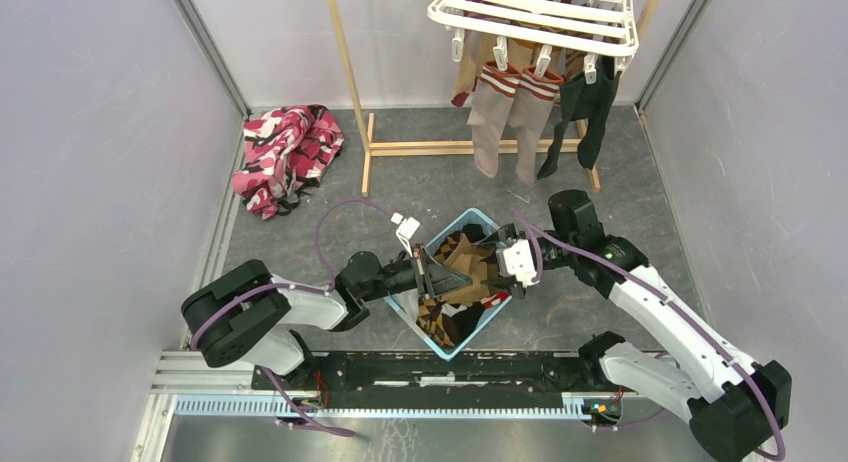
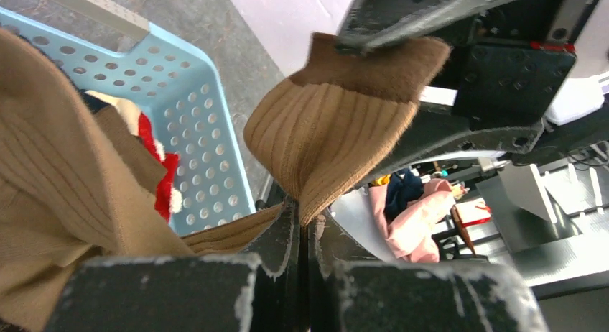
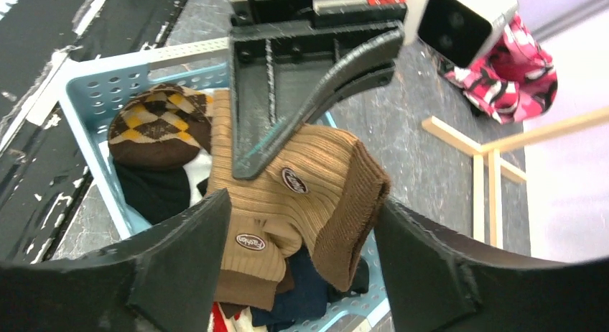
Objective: Clip the socks to the hanger
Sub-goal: Pick up the sock from the bin.
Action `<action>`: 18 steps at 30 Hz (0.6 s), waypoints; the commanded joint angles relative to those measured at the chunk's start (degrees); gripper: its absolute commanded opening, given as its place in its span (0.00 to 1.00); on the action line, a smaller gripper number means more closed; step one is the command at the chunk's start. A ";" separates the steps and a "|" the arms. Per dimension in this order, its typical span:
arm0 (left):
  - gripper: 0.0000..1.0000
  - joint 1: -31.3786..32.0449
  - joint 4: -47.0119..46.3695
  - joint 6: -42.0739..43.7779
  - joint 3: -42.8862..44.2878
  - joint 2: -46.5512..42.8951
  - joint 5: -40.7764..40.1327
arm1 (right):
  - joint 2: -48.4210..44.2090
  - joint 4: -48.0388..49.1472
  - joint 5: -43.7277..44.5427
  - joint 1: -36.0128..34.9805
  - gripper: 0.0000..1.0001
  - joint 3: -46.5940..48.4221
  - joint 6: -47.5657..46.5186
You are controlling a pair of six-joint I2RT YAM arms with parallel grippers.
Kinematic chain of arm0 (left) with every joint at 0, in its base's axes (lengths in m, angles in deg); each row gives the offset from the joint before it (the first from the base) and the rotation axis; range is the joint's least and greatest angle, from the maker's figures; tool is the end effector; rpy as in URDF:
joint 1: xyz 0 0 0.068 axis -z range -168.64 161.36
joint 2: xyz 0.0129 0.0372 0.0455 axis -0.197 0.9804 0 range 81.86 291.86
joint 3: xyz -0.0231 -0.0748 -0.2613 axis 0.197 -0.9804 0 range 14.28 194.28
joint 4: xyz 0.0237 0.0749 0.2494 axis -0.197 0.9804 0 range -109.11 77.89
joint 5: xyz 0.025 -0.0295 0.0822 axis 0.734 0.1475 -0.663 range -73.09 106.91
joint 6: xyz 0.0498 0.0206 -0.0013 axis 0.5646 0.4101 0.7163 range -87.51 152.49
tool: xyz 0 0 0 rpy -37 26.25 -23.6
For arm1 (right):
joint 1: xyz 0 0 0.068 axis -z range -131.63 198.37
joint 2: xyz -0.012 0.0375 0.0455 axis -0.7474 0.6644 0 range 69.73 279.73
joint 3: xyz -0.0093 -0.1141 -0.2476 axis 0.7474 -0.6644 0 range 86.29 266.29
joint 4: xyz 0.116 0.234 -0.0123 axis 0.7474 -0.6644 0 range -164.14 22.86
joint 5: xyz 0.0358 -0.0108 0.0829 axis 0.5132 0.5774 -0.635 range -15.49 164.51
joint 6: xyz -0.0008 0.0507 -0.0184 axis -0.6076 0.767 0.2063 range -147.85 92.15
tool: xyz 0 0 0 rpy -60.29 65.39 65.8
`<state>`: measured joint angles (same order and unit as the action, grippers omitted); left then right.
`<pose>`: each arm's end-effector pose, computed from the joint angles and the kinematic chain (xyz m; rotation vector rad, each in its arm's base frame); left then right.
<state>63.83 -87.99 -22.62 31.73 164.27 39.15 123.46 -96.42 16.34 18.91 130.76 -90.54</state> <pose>0.1416 -0.2063 0.1859 0.3303 1.7704 -1.7274 0.1489 0.1186 0.2883 -1.7337 0.9578 0.7560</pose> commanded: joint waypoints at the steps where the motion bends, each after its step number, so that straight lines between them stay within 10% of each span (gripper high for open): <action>1: 0.02 -0.86 -9.21 -6.09 0.77 1.12 2.00 | 0.75 5.89 4.22 -0.23 0.72 0.43 6.49; 10: 0.08 -1.74 -10.06 -3.69 -0.07 0.77 3.34 | 2.11 6.02 5.00 -0.21 0.10 2.67 10.93; 18: 0.74 -1.85 20.97 29.90 1.66 -16.24 1.06 | 3.16 -8.30 7.72 -0.24 0.00 13.27 1.73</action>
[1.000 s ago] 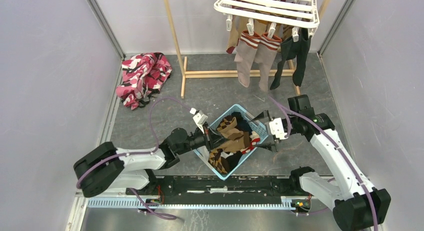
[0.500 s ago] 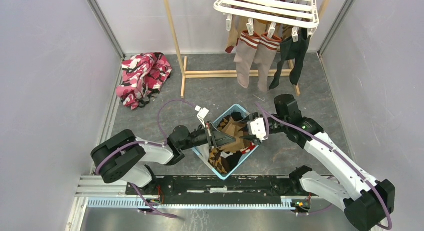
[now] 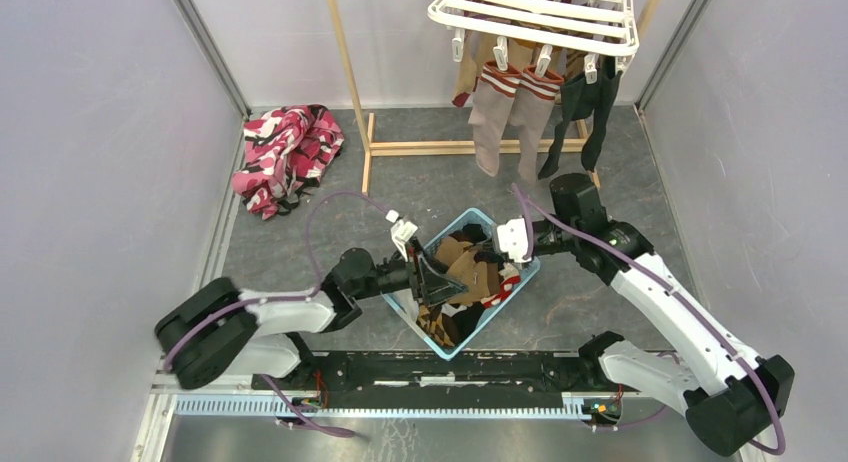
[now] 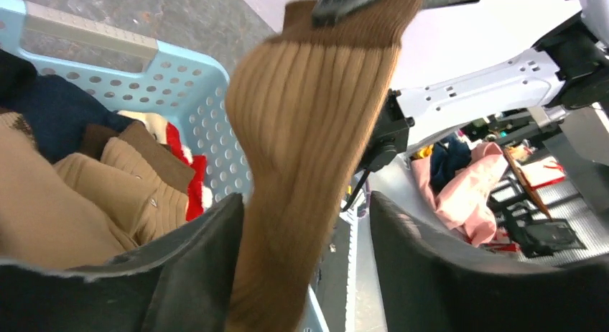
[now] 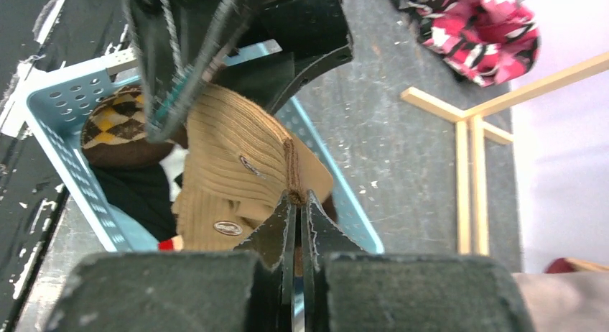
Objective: Clip the socks to the hanger
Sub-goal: Pick up the sock from the bin.
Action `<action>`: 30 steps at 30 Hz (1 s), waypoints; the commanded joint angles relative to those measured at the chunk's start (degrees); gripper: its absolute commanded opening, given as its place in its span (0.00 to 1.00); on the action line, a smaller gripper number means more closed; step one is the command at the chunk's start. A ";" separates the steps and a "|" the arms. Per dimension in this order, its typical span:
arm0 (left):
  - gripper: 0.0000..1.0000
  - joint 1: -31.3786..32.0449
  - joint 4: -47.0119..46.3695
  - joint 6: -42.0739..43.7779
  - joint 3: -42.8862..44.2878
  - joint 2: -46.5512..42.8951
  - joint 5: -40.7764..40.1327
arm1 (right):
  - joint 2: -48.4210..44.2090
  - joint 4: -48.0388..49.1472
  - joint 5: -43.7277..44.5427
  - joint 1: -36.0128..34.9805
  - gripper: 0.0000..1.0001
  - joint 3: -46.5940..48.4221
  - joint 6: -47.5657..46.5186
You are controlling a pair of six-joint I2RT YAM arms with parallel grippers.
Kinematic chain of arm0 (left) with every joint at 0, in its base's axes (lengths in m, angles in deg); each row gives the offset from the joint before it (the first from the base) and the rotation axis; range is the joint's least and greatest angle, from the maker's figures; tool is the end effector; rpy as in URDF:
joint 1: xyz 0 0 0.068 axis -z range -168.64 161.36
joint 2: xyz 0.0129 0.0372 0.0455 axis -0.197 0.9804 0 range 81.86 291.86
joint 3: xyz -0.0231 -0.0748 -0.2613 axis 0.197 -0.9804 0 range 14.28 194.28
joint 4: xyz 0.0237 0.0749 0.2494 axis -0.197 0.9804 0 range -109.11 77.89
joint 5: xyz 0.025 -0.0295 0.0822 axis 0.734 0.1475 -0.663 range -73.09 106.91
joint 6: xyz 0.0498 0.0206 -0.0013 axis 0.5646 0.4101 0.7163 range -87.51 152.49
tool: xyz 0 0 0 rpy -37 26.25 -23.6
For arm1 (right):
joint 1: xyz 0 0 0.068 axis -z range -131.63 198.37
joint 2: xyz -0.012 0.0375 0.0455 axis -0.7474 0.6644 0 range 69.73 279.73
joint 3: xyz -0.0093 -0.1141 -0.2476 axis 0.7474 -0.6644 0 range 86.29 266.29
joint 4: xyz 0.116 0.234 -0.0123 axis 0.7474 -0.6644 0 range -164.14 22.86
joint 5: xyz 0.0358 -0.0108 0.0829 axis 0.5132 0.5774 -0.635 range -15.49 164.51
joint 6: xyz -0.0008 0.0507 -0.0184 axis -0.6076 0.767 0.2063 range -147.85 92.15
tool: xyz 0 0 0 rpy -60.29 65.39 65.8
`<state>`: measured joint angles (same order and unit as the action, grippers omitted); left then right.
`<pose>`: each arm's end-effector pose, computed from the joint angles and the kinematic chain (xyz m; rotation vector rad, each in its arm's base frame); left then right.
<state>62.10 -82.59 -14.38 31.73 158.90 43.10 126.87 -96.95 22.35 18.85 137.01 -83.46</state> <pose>0.1412 -0.1975 0.1970 0.4863 1.7050 -1.6492 0.1640 0.1250 0.3108 -1.6760 1.1093 0.7068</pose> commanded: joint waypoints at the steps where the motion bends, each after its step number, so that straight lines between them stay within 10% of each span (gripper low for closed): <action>1: 0.87 -0.12 19.31 25.76 1.35 -14.93 -5.64 | 0.00 -10.51 2.07 -0.19 0.00 8.55 -7.60; 10: 0.99 1.73 31.13 46.04 7.46 -30.09 -8.52 | 5.18 -18.54 4.19 -0.75 0.00 16.36 -8.44; 20: 0.75 16.86 40.83 61.02 20.88 -15.14 -32.56 | 6.99 -17.83 5.84 -1.72 0.00 18.35 -5.47; 30: 0.54 16.94 41.59 63.18 23.77 -13.00 -35.00 | 6.53 -17.77 6.11 -1.79 0.00 17.11 -6.17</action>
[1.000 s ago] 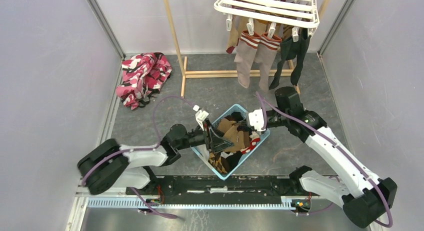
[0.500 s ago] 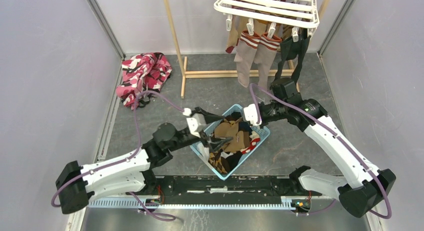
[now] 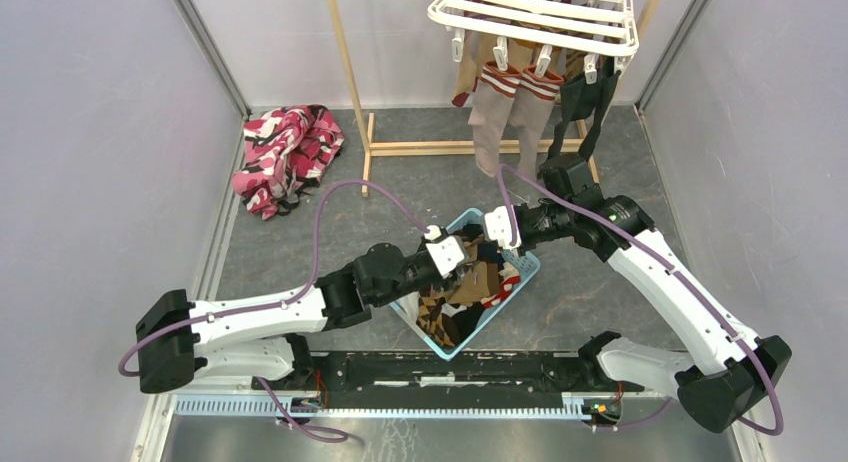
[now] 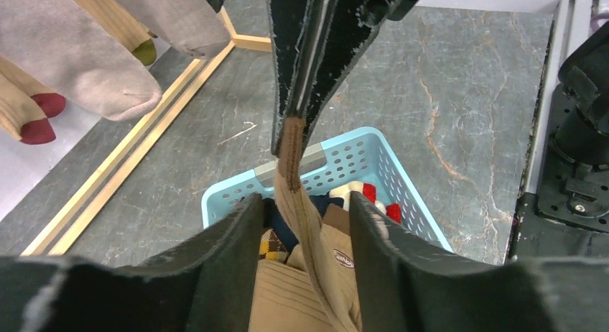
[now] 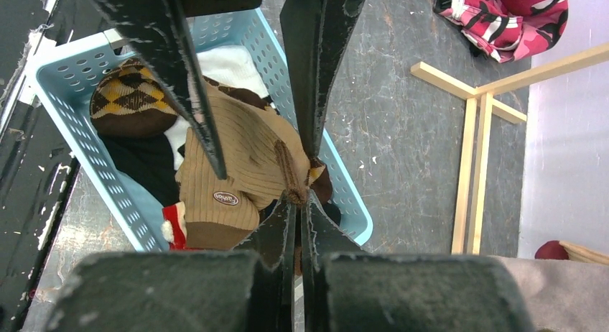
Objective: Clip the socks to the hanger
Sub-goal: Pick up the sock from the bin.
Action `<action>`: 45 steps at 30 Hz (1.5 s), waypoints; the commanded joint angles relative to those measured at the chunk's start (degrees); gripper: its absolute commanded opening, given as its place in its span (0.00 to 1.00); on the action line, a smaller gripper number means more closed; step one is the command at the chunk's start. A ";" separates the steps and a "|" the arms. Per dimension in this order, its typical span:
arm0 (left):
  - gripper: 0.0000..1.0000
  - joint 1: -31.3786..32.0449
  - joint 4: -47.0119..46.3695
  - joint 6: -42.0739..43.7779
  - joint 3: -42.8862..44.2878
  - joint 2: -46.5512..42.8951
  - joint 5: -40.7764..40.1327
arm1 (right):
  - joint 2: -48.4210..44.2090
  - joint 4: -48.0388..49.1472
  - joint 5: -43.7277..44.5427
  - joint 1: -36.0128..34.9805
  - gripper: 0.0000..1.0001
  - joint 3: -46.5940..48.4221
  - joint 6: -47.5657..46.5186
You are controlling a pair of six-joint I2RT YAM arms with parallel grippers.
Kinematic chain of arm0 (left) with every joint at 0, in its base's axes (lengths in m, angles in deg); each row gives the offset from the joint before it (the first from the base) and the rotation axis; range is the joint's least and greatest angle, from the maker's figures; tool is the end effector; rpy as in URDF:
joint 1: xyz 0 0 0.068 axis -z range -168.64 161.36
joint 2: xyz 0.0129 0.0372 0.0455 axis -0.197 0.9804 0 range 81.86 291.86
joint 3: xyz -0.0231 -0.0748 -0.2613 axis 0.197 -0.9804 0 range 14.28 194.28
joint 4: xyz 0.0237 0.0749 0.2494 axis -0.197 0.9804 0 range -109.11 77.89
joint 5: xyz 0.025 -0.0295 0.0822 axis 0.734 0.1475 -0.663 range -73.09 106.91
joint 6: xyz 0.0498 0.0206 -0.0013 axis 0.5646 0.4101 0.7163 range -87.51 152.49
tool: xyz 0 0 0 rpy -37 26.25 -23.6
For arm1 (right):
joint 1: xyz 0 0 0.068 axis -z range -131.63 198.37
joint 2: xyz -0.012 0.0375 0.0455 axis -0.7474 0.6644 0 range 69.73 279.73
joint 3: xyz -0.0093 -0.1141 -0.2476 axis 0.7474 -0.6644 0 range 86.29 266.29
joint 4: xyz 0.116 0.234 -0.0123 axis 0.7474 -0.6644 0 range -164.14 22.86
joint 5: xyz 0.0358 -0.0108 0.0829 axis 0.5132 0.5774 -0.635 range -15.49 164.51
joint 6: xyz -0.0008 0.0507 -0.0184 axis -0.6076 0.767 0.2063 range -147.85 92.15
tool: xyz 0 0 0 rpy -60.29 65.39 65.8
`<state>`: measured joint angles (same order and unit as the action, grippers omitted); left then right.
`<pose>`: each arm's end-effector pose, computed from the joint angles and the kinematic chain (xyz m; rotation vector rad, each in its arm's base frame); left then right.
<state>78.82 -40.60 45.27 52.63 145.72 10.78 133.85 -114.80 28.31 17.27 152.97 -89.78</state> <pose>0.1032 -0.2384 0.2915 1.0170 1.3368 -0.6385 0.1722 0.1337 0.3520 -1.7920 1.1856 0.6376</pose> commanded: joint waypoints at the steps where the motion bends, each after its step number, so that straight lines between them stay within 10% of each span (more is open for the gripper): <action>1: 0.50 0.21 -0.35 3.58 2.98 0.33 -2.66 | -0.47 -0.04 0.07 -0.28 0.00 1.17 0.10; 7: 0.02 0.16 2.31 4.00 3.96 0.63 -2.40 | -0.99 -0.53 -0.06 -0.28 0.00 1.10 -0.10; 20: 0.02 -12.12 -11.51 -15.39 -7.93 -10.50 12.03 | -1.05 9.52 7.63 0.48 0.76 15.71 13.87; 31: 0.02 -18.55 -21.41 -23.29 -7.44 -10.15 18.07 | -0.66 13.21 1.82 0.40 0.94 9.16 14.59; 45: 0.02 -20.26 -33.01 -28.85 -8.82 -6.06 23.38 | 0.26 22.82 -9.52 2.74 0.93 1.14 26.02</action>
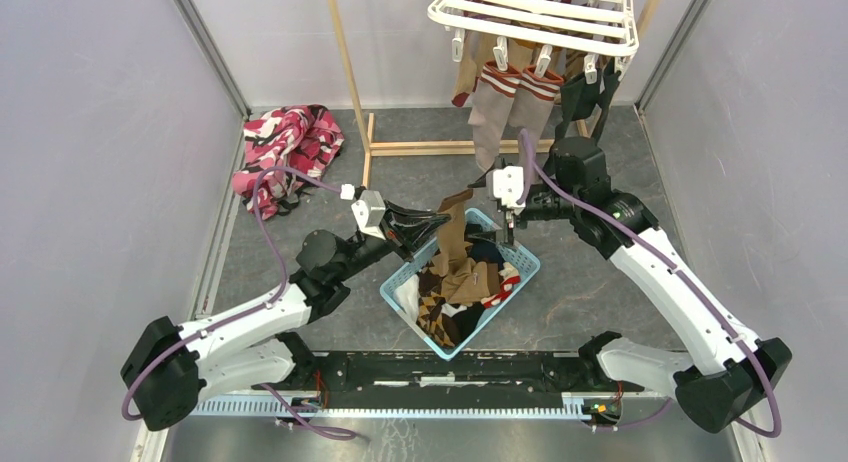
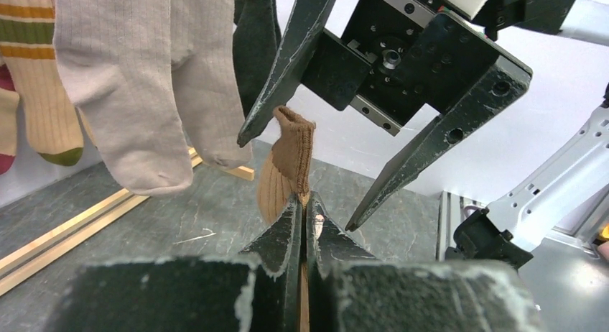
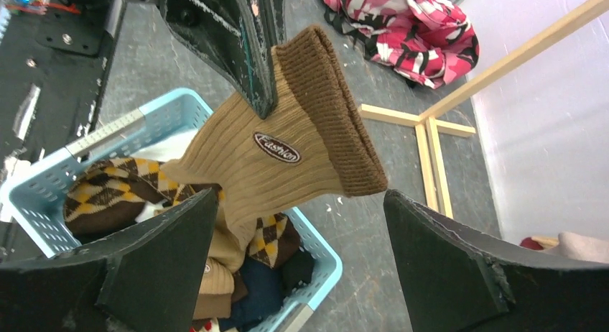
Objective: Clip the socks to the hanger
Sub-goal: Pick up the sock from the bin.
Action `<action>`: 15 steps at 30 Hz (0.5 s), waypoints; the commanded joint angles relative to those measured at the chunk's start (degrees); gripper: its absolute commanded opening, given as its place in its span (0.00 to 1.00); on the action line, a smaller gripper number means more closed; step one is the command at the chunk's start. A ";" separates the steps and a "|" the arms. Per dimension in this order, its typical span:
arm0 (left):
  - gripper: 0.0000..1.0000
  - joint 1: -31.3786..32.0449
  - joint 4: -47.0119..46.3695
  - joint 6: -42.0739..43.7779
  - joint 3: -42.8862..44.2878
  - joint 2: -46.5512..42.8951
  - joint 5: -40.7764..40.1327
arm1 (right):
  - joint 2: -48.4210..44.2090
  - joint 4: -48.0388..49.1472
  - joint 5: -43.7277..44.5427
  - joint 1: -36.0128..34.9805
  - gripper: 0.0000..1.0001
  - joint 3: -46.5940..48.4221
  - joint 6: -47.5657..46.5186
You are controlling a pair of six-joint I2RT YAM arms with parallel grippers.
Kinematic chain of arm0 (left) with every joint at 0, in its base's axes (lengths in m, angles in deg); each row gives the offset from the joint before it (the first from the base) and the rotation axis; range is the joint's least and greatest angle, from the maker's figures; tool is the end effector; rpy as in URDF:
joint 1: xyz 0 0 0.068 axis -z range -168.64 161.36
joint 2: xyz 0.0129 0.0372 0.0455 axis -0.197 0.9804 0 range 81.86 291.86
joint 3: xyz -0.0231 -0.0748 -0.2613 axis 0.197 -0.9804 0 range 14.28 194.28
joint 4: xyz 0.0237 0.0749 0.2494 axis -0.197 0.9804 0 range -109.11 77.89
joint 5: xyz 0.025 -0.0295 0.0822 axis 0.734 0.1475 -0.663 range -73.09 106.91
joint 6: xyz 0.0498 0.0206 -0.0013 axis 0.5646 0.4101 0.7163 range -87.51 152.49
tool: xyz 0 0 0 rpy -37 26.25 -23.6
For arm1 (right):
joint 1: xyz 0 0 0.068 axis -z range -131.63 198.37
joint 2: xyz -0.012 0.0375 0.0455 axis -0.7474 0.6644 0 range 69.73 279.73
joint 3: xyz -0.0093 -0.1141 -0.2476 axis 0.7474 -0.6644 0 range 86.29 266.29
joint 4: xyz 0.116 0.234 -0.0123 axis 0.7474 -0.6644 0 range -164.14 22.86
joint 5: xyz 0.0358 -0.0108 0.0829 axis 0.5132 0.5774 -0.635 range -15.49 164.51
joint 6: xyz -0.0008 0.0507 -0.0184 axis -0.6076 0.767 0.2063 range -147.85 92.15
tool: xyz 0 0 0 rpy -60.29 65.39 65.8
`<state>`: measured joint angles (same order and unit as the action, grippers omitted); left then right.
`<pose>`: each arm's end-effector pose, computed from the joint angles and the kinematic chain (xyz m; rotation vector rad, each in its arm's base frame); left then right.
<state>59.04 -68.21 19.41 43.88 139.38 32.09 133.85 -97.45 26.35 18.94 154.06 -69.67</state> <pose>0.1439 -0.1717 0.3136 0.6105 1.1333 -1.0782 0.1899 0.1374 0.3826 -1.5064 1.2182 0.7053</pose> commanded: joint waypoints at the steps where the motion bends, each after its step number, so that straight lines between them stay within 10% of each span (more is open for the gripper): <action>1: 0.02 -0.55 -5.66 -3.00 -0.12 0.28 2.20 | 0.38 6.20 -9.32 1.20 0.91 -0.01 7.07; 15: 0.02 -1.32 -7.64 -5.21 -0.25 2.42 3.10 | -0.98 13.11 -14.95 3.04 0.52 -1.77 15.51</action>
<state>58.23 -71.99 17.57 43.88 141.54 34.05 134.28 -88.51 13.04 21.32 153.31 -57.93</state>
